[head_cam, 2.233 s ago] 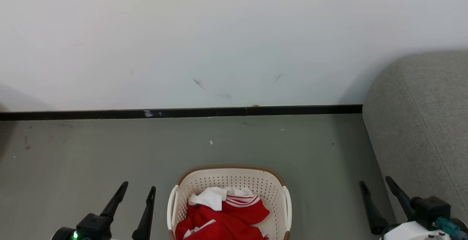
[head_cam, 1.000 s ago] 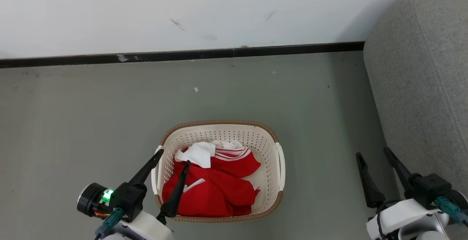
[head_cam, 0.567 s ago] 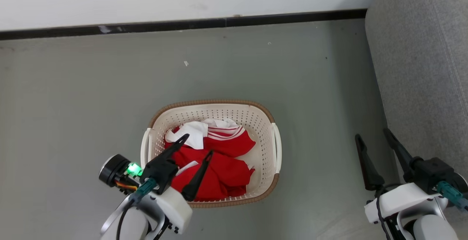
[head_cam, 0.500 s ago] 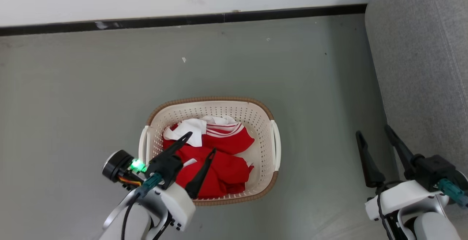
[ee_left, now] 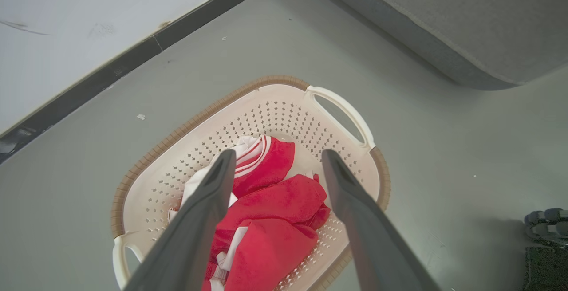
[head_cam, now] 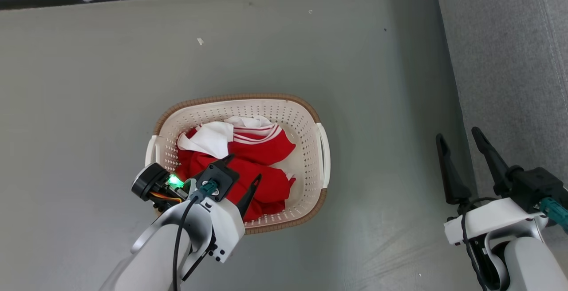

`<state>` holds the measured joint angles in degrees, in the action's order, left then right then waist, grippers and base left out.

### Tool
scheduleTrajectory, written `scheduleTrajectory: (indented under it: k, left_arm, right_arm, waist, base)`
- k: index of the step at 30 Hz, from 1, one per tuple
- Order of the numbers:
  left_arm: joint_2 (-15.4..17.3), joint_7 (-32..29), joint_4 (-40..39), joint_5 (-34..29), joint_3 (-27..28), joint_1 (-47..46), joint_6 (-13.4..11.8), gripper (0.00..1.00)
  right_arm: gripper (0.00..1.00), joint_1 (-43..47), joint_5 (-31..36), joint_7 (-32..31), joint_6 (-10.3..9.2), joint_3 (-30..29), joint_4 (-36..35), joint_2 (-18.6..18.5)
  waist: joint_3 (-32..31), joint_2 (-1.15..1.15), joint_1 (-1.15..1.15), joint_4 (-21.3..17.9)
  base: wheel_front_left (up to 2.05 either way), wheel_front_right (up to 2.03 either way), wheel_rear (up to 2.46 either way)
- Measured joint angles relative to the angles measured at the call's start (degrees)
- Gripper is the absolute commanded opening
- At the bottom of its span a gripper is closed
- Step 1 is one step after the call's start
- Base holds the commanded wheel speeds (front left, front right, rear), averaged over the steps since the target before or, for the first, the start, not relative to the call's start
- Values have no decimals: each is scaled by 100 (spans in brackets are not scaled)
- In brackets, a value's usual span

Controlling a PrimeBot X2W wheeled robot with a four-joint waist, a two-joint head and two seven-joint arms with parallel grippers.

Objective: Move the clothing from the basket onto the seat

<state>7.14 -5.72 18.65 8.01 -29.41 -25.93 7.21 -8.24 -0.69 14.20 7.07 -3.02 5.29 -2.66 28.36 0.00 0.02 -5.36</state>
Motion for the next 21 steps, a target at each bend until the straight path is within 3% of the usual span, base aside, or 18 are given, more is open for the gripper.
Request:
scheduleTrajectory:
  k: [21]
  left_arm:
    - [190, -692, 1306, 80, 74, -479, 1, 100]
  right_arm:
    - [100, -467, -427, 0, 0, 115, -59, 23]
  waist:
    - [784, 0, -1, -593]
  base:
    - [0, 0, 0]
